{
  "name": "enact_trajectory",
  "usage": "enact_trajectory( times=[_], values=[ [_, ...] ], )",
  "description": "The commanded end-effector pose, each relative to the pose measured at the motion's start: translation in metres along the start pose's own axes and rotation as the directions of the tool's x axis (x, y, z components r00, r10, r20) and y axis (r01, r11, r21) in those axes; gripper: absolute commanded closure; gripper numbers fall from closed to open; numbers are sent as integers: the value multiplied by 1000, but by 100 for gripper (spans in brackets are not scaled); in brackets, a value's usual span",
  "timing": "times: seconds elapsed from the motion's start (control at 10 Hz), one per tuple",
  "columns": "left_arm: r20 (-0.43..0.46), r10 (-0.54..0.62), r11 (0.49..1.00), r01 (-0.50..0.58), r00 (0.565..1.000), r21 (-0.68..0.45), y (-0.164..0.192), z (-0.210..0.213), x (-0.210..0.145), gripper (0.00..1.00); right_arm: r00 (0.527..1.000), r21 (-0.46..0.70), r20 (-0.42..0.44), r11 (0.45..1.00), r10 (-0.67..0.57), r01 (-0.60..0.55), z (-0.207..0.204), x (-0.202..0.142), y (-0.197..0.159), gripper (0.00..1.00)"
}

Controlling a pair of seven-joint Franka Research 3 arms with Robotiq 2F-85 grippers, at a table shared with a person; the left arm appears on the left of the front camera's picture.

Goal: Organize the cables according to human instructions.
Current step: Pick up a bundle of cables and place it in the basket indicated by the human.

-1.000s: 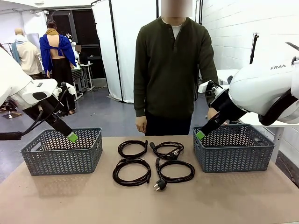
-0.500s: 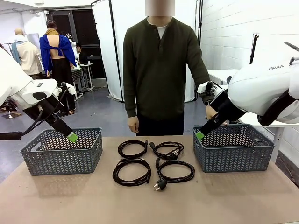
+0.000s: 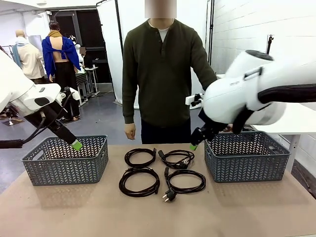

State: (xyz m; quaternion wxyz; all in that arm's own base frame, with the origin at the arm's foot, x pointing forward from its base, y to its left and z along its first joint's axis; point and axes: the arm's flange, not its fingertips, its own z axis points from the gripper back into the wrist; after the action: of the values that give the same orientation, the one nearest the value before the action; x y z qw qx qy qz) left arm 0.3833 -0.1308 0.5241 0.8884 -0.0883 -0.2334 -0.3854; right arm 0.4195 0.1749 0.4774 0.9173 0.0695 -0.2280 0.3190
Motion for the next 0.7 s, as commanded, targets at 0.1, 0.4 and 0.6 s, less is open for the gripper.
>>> enact_trajectory(
  times=[0.1, 0.4, 0.6],
  values=[
    [18, 1, 1000, -1, 1000, -14, 1, -1, -2, 0, 993, -51, -98, 997, -66, 61, -31, 30, 0, 0],
    [18, 1, 1000, -1, 1000, -14, 1, -1, -2, 0, 983, -39, -154, 995, -96, 91, -65, 36, 4, 0],
    [18, 1, 1000, -1, 1000, -14, 1, -1, -2, 0, 980, -26, -169, 995, -103, 100, -71, 33, 3, 0]
  ],
)
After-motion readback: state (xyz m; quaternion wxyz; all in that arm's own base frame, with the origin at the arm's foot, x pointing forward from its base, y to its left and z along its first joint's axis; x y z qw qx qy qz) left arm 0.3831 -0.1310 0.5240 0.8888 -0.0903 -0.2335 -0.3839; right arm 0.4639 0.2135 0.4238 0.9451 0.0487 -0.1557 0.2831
